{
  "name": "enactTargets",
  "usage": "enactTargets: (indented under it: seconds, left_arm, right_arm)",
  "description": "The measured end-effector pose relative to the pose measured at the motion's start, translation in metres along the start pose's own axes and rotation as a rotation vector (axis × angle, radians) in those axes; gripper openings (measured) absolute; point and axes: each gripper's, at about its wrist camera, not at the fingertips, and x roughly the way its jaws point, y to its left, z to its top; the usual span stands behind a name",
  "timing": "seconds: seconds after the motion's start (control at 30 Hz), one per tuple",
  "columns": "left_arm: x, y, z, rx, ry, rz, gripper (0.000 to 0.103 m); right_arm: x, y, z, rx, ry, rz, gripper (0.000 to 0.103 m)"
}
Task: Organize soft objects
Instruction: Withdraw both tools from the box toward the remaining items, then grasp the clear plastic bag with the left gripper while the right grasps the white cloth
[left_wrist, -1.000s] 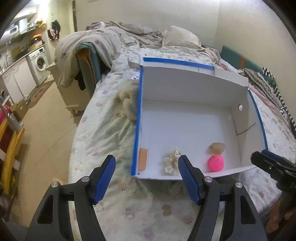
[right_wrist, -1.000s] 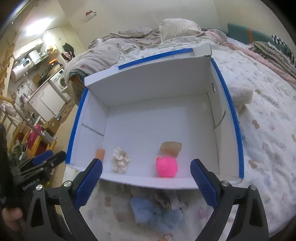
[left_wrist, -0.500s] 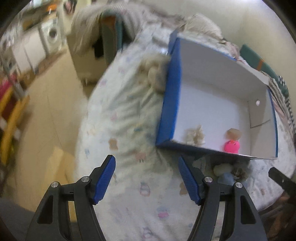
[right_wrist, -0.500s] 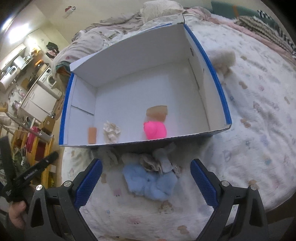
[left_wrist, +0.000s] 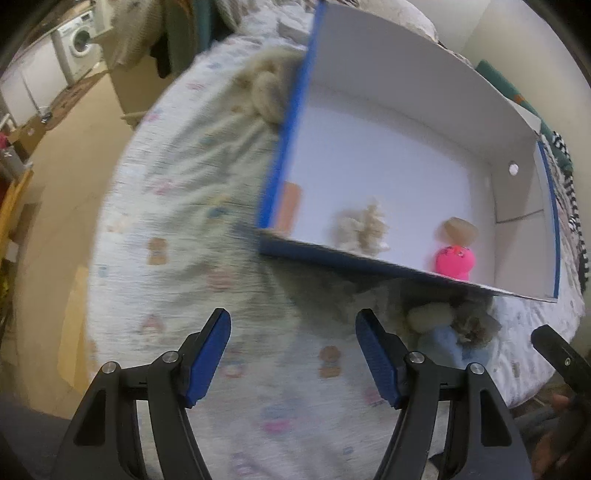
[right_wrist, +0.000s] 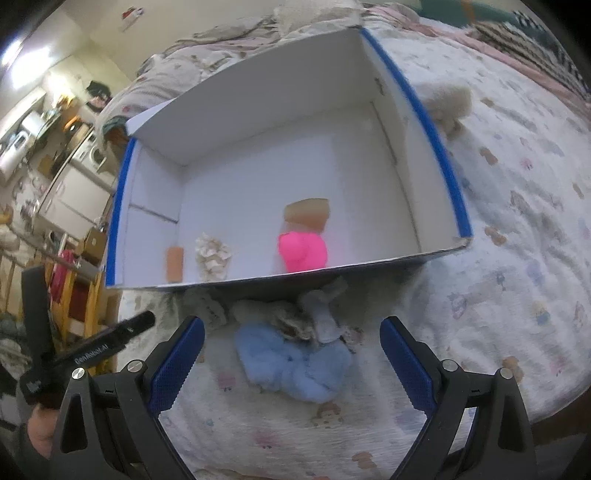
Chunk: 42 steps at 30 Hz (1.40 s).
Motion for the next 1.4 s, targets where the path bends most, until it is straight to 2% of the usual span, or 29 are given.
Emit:
enactTargets:
  seconds: [0.23,0.4,0.47,0.5,0.53,0.57,0.63,0.77,0.83,0.87,0.9,0.93,0.97,1.0,1.13,1.2,1.3,1.4]
  left_arm:
    - [0.038,-0.04,0.003,0.085,0.054,-0.032,0.067]
    - [0.06,-0.047,0.009,0.065,0.085,-0.038,0.067]
    - [0.069,-0.048,0.01,0.061,0.101,-0.033,0.053]
    - [0.071,-0.048,0.01,0.06,0.105,-0.037,0.036]
    - [0.074,-0.047,0.011,0.058,0.113,-0.039,0.029]
    - [0.075,-0.046,0.012,0.053,0.116,-0.045,0.028]
    - [0.073,-0.044,0.013,0.043,0.114,-0.068,0.024]
    - [0.063,-0.041,0.014,0.047,0.104,-0.058,0.023]
    - [0.055,-0.038,0.012,0.041,0.096,-0.059,0.023]
    - [0.053,-0.037,0.011,0.036,0.095,-0.062,0.023]
    - [0.049,-0.035,0.01,0.032,0.095,-0.063,0.023]
    - [0.045,-0.033,0.008,0.033,0.09,-0.061,0.023]
    - [0.042,-0.032,0.005,0.037,0.086,-0.059,0.023]
    - [0.038,-0.031,0.004,0.043,0.079,-0.055,0.023]
    - [0.023,-0.026,-0.001,0.049,0.054,-0.05,0.023]
    - [0.02,-0.009,0.002,0.043,0.05,-0.05,0.023]
    - [0.012,-0.007,0.0,0.039,0.039,-0.05,0.023]
    - [0.0,-0.01,-0.003,0.068,0.012,-0.036,0.023]
  right_arm:
    - [0.008,-0.028,0.0,0.114,0.048,0.034,0.102]
    - [0.02,-0.051,-0.003,0.221,0.101,0.086,0.102]
    - [0.023,-0.055,-0.003,0.249,0.106,0.097,0.102]
    - [0.023,-0.057,-0.002,0.262,0.105,0.11,0.1]
    - [0.023,-0.058,-0.002,0.268,0.1,0.122,0.097]
    - [0.023,-0.058,-0.001,0.267,0.095,0.132,0.091]
    - [0.024,-0.055,0.0,0.254,0.092,0.131,0.087]
    - [0.035,-0.051,0.002,0.224,0.112,0.124,0.058]
    - [0.043,-0.049,0.002,0.213,0.131,0.108,0.054]
    - [0.047,-0.047,0.004,0.205,0.137,0.101,0.048]
    - [0.051,-0.045,0.005,0.192,0.145,0.096,0.035]
    - [0.054,-0.041,0.006,0.168,0.155,0.085,0.03]
    - [0.055,-0.038,0.006,0.146,0.155,0.069,0.013]
    - [0.053,-0.035,0.006,0.124,0.142,0.051,0.006]
    - [0.035,-0.032,0.005,0.101,0.086,0.075,0.006]
    - [0.024,-0.034,0.001,0.104,0.064,0.092,0.006]
    - [0.009,-0.035,-0.003,0.123,0.045,0.145,0.006]
    - [-0.004,-0.028,-0.004,0.106,0.028,0.161,0.006]
